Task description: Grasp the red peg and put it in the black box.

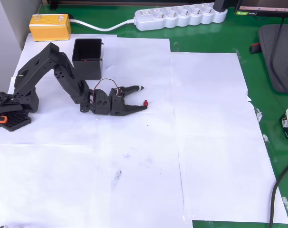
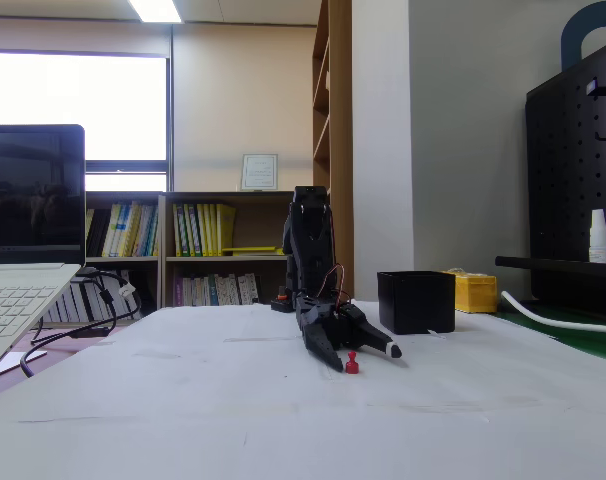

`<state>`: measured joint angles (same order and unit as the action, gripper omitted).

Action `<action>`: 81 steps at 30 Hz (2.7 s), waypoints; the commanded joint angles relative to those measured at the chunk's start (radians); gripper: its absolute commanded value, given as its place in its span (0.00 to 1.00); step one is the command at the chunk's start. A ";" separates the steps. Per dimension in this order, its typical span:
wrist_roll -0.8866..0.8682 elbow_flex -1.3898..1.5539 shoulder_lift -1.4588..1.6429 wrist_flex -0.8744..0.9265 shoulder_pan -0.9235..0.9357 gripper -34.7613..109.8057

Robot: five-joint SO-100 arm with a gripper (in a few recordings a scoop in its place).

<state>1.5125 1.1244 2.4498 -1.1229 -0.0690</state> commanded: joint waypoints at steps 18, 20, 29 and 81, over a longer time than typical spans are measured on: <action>0.012 0.063 0.020 -0.025 -0.006 0.47; 0.015 0.063 0.017 -0.020 -0.003 0.47; 0.012 0.038 -0.044 0.110 0.008 0.47; 0.029 0.282 -0.653 0.956 0.067 0.24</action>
<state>1.5432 1.2425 1.9696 -0.4126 -0.0077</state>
